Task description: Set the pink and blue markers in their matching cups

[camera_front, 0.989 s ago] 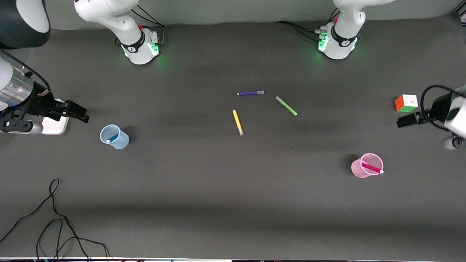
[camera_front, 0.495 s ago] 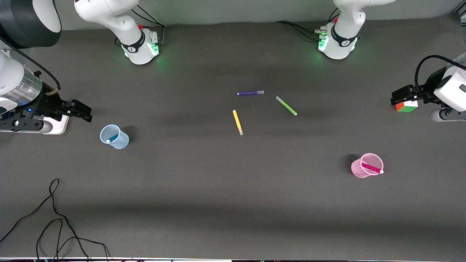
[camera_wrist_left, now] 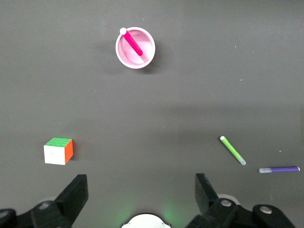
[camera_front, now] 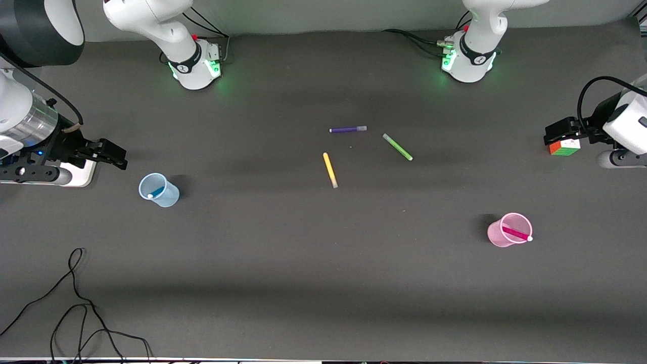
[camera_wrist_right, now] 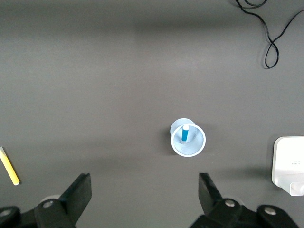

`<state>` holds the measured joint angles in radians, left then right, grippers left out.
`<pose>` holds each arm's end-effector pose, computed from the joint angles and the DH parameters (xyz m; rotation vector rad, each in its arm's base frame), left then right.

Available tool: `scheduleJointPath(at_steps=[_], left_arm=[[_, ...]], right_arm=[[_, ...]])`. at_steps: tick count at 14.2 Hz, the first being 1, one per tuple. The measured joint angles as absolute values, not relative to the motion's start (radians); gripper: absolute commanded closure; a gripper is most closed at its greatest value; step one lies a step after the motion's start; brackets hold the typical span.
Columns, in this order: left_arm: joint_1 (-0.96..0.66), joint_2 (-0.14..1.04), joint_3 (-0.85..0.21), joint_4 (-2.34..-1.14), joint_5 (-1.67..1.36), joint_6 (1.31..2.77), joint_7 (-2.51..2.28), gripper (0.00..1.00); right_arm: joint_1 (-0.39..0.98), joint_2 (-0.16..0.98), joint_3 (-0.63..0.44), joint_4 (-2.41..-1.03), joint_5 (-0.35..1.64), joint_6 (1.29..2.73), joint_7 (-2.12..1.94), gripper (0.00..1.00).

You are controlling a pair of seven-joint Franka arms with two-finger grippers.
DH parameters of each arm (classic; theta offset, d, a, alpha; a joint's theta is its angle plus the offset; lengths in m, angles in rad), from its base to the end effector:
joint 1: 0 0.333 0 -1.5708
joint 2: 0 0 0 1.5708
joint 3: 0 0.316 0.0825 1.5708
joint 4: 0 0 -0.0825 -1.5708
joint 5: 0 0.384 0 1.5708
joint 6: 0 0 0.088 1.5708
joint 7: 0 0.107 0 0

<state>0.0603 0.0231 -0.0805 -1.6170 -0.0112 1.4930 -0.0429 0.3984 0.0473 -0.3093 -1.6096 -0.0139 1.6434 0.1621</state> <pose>0.5498 -0.0119 0.5840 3.1245 0.0352 -0.2306 0.5705 0.0534 0.5870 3.1101 -0.1115 -0.0119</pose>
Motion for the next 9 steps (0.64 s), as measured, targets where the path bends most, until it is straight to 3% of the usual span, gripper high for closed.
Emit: scheduleJointPath(at_steps=[4, 9], left_arm=[[0.06, 0.023, -0.081, -1.617, -0.005, 1.493, -0.026, 0.0], [0.06, 0.023, -0.083, -1.617, 0.01, 1.49, -0.014, 0.0]], right_arm=[[0.171, 0.044, -0.08, -1.607, -0.008, 1.623, 0.162, 0.0], [0.147, 0.019, -0.066, -1.588, 0.032, 1.564, 0.161, 0.0]])
